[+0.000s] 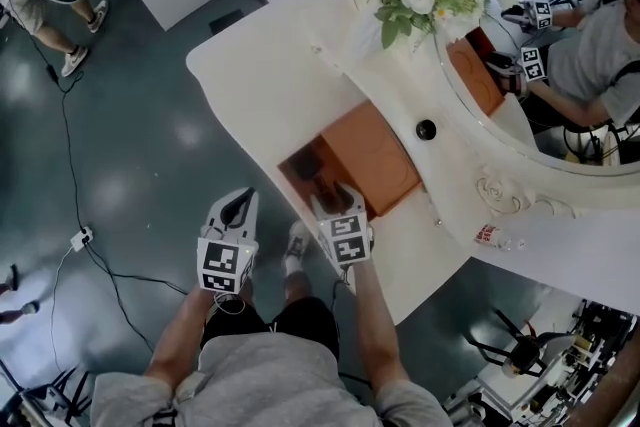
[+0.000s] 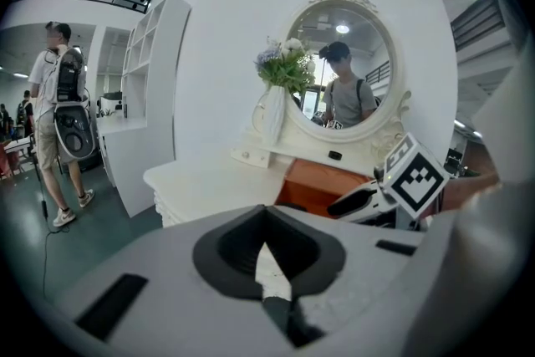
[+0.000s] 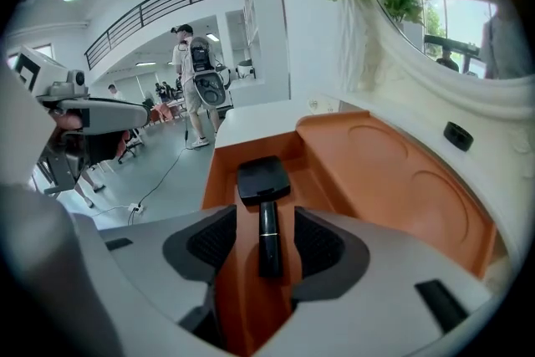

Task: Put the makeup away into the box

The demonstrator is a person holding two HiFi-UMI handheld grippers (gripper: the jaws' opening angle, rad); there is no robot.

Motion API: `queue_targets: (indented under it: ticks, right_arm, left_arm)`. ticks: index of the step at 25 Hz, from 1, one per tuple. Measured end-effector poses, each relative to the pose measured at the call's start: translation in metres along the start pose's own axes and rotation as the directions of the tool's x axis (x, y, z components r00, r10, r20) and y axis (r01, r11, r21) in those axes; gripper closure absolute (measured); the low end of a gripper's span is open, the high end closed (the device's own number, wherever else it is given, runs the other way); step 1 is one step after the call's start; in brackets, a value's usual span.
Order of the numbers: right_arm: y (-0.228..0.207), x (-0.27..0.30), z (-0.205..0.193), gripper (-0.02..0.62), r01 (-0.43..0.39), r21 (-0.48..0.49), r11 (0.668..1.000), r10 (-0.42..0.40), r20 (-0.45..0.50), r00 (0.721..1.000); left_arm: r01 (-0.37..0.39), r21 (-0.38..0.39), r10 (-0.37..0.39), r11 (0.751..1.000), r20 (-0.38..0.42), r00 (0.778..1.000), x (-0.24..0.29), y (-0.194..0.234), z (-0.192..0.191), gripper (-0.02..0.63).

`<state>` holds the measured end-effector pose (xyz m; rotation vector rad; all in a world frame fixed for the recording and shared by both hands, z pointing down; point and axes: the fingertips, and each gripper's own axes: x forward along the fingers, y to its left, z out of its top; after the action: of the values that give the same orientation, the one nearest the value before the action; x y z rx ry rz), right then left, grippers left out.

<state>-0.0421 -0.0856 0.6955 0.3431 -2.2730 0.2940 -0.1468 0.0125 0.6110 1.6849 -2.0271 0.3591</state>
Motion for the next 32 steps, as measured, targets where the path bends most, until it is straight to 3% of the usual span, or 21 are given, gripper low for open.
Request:
queue_targets:
  ticks: [10,15,20,29,32]
  right_arm:
    - [0.006,-0.047,0.020,0.387,0.056,0.014,0.998,-0.057,0.097,0.994]
    - [-0.004,-0.092,0.049,0.388,0.123,0.045,0.991,-0.130,0.231,0.964]
    - [-0.011,-0.146,0.073,0.390,0.201,0.089,0.976,-0.219,0.342,0.914]
    - [-0.025,-0.242,0.085,0.496,0.368,0.208,0.906,-0.422,0.504,0.754]
    - [-0.026,-0.260,0.078,0.528,0.403,0.242,0.882,-0.470,0.505,0.724]
  left_arm:
    - [0.018,0.052,-0.021,0.998,0.059,0.998,-0.023,-0.013,0.031,0.606]
    - [0.053,0.105,-0.066,0.993,0.132,0.989,-0.033,-0.028,0.069,0.606]
    - [0.106,0.163,-0.137,0.981,0.197,0.971,-0.042,-0.050,0.108,0.606]
    - [0.238,0.276,-0.309,0.931,0.254,0.916,-0.052,-0.105,0.156,0.606]
    - [0.281,0.311,-0.364,0.908,0.253,0.896,-0.052,-0.124,0.162,0.606]
